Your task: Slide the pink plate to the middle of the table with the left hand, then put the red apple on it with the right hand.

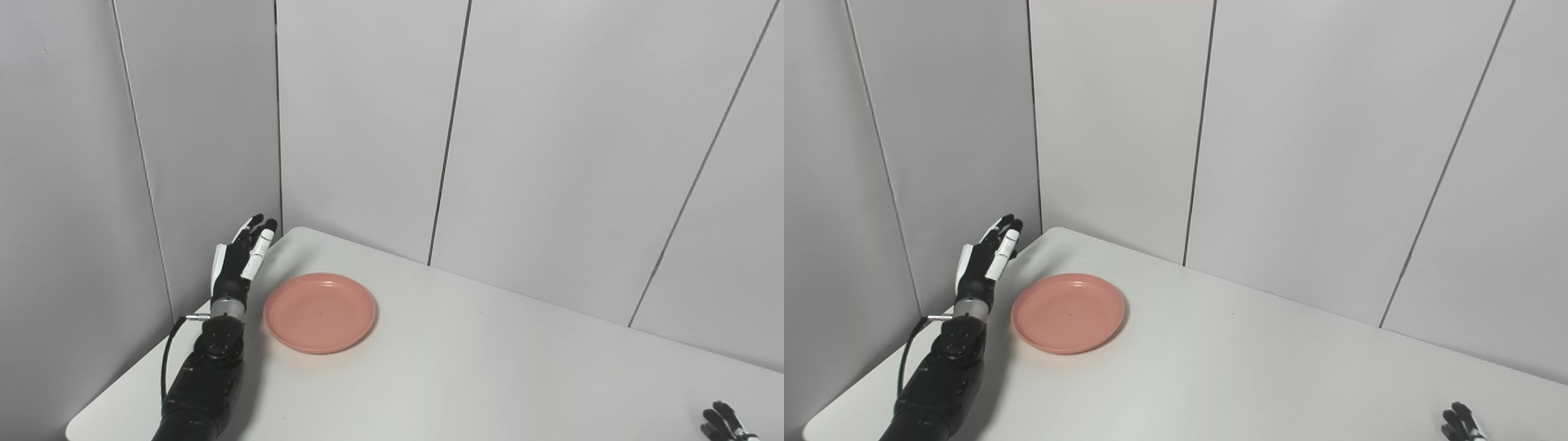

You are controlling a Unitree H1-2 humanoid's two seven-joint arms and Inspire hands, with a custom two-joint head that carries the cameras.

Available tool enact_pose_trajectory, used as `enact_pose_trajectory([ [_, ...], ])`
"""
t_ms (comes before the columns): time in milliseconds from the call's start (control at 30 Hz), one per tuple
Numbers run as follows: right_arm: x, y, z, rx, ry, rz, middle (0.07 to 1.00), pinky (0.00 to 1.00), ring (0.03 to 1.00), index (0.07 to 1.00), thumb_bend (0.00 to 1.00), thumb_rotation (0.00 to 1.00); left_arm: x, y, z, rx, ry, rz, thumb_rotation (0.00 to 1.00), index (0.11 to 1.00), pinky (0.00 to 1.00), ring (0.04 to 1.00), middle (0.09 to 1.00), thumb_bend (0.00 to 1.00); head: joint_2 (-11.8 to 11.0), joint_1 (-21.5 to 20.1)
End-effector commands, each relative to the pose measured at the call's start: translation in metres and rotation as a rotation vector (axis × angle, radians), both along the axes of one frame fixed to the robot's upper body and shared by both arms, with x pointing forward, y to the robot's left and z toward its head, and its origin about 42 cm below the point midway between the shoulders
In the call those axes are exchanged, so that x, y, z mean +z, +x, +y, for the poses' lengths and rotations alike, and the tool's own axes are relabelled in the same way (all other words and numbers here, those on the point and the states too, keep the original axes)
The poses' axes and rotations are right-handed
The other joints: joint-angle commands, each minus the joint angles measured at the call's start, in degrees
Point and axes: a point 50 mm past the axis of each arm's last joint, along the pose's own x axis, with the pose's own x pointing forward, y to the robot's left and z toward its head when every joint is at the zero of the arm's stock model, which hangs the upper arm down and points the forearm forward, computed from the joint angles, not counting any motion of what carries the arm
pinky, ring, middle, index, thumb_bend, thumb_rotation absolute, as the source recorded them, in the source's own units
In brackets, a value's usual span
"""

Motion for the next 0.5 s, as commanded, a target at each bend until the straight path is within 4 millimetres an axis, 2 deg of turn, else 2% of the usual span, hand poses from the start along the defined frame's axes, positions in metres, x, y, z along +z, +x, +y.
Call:
enact_pose_trajectory([
  [0,-0.033,-0.021,0.001,-0.017,0.020,0.103,0.955,1.00,0.973,0.959,0.93,1.00,0.041,0.021,0.015,0.019,0.064,-0.133,0.88,0.875,0.90,0.884,0.879,0.67,0.1,-0.1],
  [67,-0.033,-0.021,0.000,-0.017,0.019,0.104,0.952,1.00,0.970,0.958,0.93,1.00,0.036,0.020,0.020,0.034,0.070,-0.119,0.88,0.873,0.91,0.884,0.878,0.69,0.2,-0.1],
  [300,-0.032,-0.021,-0.002,-0.012,0.018,0.104,0.955,1.00,0.973,0.959,0.92,1.00,0.021,0.016,0.027,0.070,0.078,-0.077,0.86,0.872,0.88,0.869,0.881,0.62,0.6,-0.1],
  [467,-0.031,-0.022,-0.001,-0.019,0.028,0.101,0.943,1.00,0.961,0.944,0.91,1.00,0.013,0.013,0.025,0.070,-0.004,-0.060,0.81,0.875,0.88,0.888,0.889,0.59,1.3,-0.2],
])
